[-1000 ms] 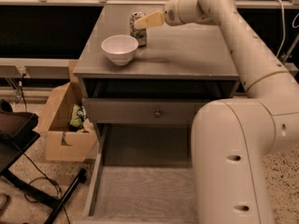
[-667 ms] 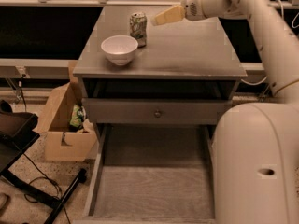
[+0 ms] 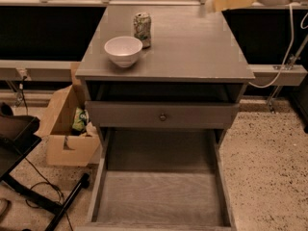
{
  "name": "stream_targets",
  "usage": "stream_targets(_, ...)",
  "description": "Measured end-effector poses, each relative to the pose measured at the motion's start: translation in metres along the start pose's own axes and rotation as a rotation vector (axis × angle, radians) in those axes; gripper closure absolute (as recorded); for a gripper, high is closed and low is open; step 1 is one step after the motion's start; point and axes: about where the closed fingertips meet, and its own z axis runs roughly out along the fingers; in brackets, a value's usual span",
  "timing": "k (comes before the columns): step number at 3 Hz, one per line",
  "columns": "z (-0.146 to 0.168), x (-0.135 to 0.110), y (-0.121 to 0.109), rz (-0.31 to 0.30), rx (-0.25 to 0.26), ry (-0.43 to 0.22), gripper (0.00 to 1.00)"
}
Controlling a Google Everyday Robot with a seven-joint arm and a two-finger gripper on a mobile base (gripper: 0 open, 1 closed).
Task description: Pick 7up can from middle drawer and place on counter
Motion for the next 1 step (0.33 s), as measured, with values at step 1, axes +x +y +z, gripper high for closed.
stream_targets(1,-0.1043,-0.0508,0.0276,-0.032,0.289,-0.011,0.0)
